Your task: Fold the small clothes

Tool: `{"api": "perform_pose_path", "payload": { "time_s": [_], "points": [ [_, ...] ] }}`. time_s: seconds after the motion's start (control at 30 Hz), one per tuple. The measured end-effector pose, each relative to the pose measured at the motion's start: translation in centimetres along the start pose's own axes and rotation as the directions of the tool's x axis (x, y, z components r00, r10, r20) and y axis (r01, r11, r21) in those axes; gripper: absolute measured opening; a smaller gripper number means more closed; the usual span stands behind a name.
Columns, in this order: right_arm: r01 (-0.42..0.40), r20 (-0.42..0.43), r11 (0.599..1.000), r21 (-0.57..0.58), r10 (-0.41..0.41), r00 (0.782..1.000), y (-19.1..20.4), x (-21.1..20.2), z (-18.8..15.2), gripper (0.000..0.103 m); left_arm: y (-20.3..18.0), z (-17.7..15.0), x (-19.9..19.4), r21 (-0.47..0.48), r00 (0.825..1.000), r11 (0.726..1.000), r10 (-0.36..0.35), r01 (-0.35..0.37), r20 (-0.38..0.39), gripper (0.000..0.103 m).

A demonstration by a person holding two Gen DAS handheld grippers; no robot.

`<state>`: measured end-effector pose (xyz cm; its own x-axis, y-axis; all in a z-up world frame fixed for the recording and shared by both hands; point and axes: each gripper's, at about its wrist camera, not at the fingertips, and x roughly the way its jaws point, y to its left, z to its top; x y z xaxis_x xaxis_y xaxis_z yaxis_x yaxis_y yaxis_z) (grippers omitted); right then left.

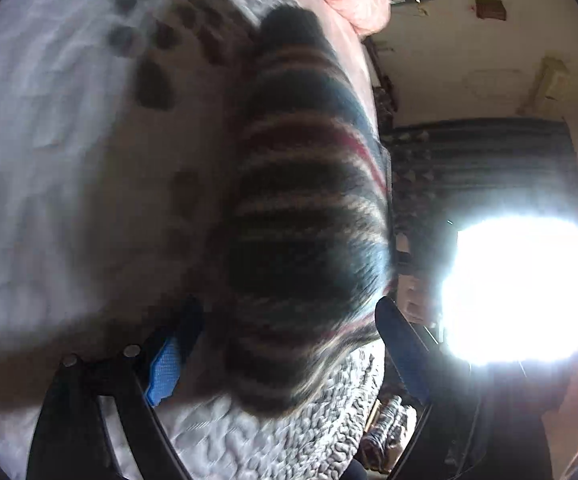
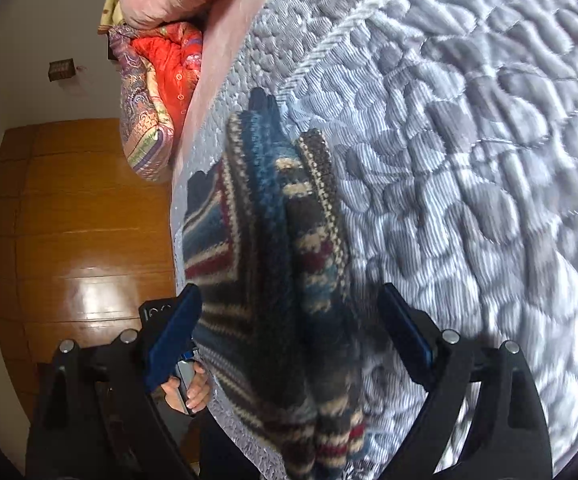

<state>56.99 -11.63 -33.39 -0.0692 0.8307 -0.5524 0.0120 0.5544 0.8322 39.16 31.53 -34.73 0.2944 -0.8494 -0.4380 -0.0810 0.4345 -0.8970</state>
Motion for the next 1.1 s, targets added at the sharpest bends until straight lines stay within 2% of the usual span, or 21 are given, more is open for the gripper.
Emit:
{"api": "perform_pose_path", "payload": {
  "time_s": [0.13,0.3,0.47,0.67,0.7,0.8,0.83,0.9,0.93,0.97,1.1],
  "points": [
    [-0.019,-0.012,1.0,-0.008,0.019,1.0,-0.3,1.1,0.6,0.089,0.1,0.2,1.6,0.005,1.0,1.0,-0.018,0.018,-0.005,0.088],
    [-0.05,-0.025,0.999,-0.022,0.049,0.998,-0.1,2.0,1.4,0.089,0.9,0.1,1.1,-0.036,0.999,0.998,-0.051,0.051,0.001,0.088],
    [-0.069,-0.033,0.997,-0.035,0.068,0.997,0.5,2.7,2.3,0.089,0.6,-0.1,2.1,-0.015,1.0,1.0,-0.006,0.005,-0.028,0.087],
    [-0.074,-0.054,0.995,-0.063,0.07,0.996,1.9,4.2,3.0,0.089,0.1,-0.1,3.3,-0.014,0.999,1.0,0.004,-0.004,-0.039,0.087],
    [-0.077,-0.057,0.995,-0.063,0.073,0.996,2.2,4.5,3.2,0.089,-0.4,0.9,4.6,-0.019,0.999,1.0,0.003,-0.004,-0.038,0.087],
    [-0.064,-0.072,0.995,-0.076,0.059,0.996,3.1,5.5,3.5,0.089,-0.3,1.1,4.6,-0.025,0.999,1.0,0.006,-0.007,-0.039,0.087],
    [-0.061,-0.075,0.995,-0.082,0.055,0.996,3.4,5.8,3.5,0.088,-0.3,1.1,4.6,-0.026,0.999,1.0,0.008,-0.009,-0.037,0.087],
    [-0.056,-0.075,0.995,-0.081,0.05,0.996,3.5,6.1,3.5,0.077,-0.3,1.0,4.6,-0.028,0.999,0.999,0.023,-0.024,-0.038,0.081],
    [-0.05,-0.076,0.996,-0.071,0.045,0.996,3.0,5.8,3.4,0.062,-0.3,1.1,4.6,-0.033,0.999,0.999,0.027,-0.028,-0.04,0.077],
    [-0.045,-0.074,0.997,-0.058,0.041,0.996,2.7,5.8,3.5,0.056,-0.3,1.1,4.6,-0.038,0.999,0.999,0.028,-0.029,-0.046,0.075],
    [-0.042,-0.051,0.997,-0.072,0.039,0.998,2.8,5.4,3.1,0.05,-0.4,1.2,4.7,-0.044,0.998,0.998,0.041,-0.044,-0.055,0.071]
  ]
}}
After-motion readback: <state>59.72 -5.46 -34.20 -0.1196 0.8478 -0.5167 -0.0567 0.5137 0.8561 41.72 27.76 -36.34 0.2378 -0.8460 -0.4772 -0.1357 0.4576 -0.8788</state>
